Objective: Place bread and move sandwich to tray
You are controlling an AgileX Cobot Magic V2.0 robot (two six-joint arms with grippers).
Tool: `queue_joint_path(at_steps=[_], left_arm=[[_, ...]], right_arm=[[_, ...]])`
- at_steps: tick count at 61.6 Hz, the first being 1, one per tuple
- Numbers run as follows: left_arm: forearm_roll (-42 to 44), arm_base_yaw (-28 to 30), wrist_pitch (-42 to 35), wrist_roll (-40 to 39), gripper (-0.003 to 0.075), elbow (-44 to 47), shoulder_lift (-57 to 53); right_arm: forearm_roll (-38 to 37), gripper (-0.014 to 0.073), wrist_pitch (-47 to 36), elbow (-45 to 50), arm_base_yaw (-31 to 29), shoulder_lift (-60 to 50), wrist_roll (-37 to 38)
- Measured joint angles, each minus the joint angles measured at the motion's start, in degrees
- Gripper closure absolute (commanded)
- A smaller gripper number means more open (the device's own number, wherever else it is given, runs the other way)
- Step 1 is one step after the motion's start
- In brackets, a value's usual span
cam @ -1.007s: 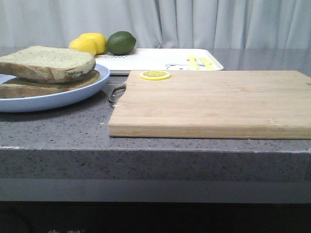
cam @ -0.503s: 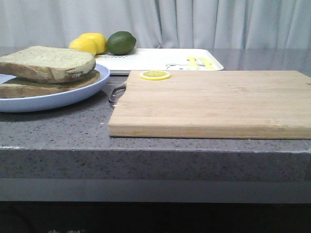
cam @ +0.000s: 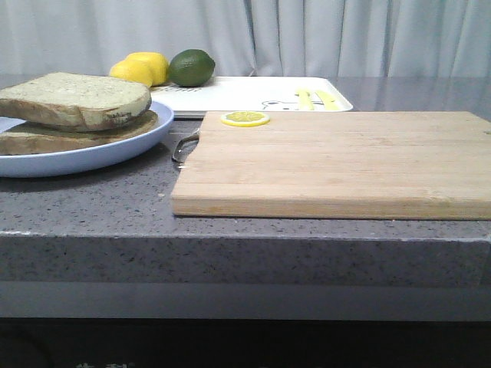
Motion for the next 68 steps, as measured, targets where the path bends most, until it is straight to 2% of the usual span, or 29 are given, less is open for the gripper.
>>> queue_joint_path(at_steps=[11,28,41,68], left_arm=[[0.0,-1.0,0.1,0.4,0.0410,-0.4,0.5],[-0.1,-2.4,0.5,1.5,0.0623,-0.4,0.9],[-0.5,-2.4,0.6,1.5,0.0736,-0.4,0.9],[-3.0,-2.4,1.3,1.4,0.0741,-0.7,0.9]], right_arm=[[0.0,0.0149,0.0,0.0,0.0,0.0,0.0],[0.0,0.0149,0.0,0.0,0.0,0.0,0.0],[-0.1,0.0149,0.0,0.0,0.0,0.0,0.0],[-0.1,0.0149,0.0,0.0,0.0,0.0,0.0]])
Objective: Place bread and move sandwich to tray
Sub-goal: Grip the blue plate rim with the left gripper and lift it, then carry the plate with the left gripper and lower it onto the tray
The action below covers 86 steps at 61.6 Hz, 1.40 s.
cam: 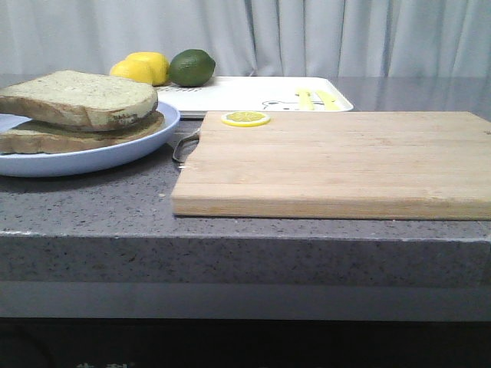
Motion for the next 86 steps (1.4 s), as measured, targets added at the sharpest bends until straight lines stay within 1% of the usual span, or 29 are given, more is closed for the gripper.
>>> queue_joint_path(at_steps=[22,31,38,51,56,62,68,74,86], left_arm=[[-0.3,0.0,7.0,0.5,0.0741,-5.7,-0.6],[-2.2,0.0,8.2,0.6,0.0741,-8.3,-0.6],[-5.1,0.0,8.2,0.7,0.0741,-9.7,-0.6],[-16.3,0.0,8.2,0.8,0.0741,-10.9,-0.6],[-19.6,-0.5,6.3,0.8,0.0741,-11.3,-0.6],[-19.7,-1.8,3.9,0.8,0.0741,-12.4,0.1],[-19.6,-3.7,3.2,-0.1,0.0741,-15.4,2.7],[-17.8,-6.0,3.2,-3.1,0.0741,-21.1,6.4],[-11.4,-9.4,3.8,-10.9,0.0741,-32.8,14.1]], right_arm=[[0.0,0.0149,0.0,0.0,0.0,0.0,0.0],[0.0,0.0149,0.0,0.0,0.0,0.0,0.0],[0.0,0.0149,0.0,0.0,0.0,0.0,0.0],[0.0,0.0149,0.0,0.0,0.0,0.0,0.0],[0.0,0.0149,0.0,0.0,0.0,0.0,0.0],[0.0,0.0149,0.0,0.0,0.0,0.0,0.0],[0.0,0.0149,0.0,0.0,0.0,0.0,0.0],[0.0,0.0149,0.0,0.0,0.0,0.0,0.0],[0.0,0.0149,0.0,0.0,0.0,0.0,0.0]])
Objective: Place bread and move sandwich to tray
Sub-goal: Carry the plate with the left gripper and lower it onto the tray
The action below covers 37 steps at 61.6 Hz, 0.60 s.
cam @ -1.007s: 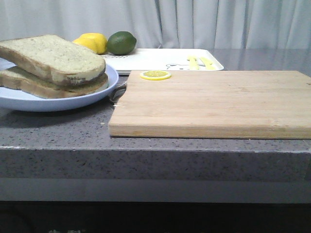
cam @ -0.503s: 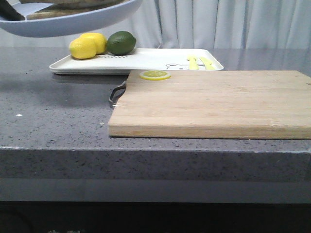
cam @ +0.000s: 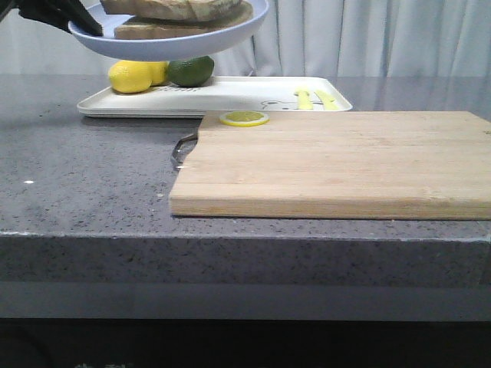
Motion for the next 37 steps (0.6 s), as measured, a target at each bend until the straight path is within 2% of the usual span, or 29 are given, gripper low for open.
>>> queue_joint_path(at_steps=[21,37], left_arm=[[1.2,-0.8,-0.5,-6.9,0.0741,-14.0,12.0],[1.5,-0.8,-0.8,-7.2,0.0741,-17.7,17.7]], right_arm=[[0.0,0.0149,0.0,0.0,0.0,0.0,0.0],[0.0,0.0149,0.0,0.0,0.0,0.0,0.0]])
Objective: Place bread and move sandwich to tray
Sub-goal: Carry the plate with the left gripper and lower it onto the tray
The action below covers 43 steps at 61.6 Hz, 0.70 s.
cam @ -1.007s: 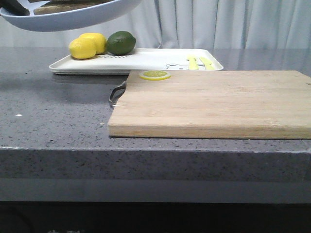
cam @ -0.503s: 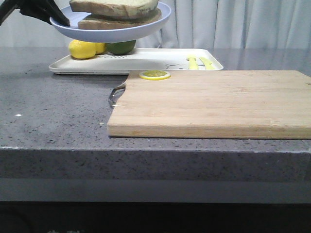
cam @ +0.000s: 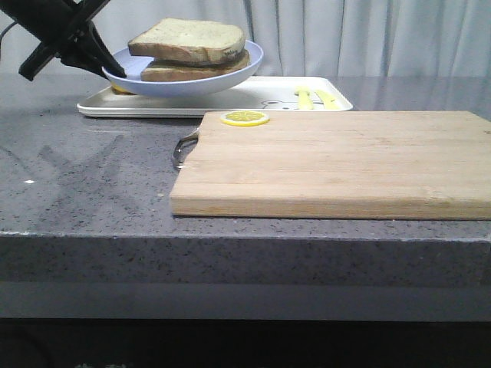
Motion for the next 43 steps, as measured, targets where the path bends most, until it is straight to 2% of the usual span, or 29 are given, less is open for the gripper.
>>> queue_joint_path(at_steps=[26,43], left_arm=[[0.1,0.0,-0.1,0.0,0.0732,-0.1,0.5],[-0.2,-0.1,-0.3,-0.7,0.0600,-0.2,0.5]], right_arm=[[0.0,0.0149,0.0,0.0,0.0,0.0,0.0],[0.0,0.0149,0.0,0.0,0.0,0.0,0.0]])
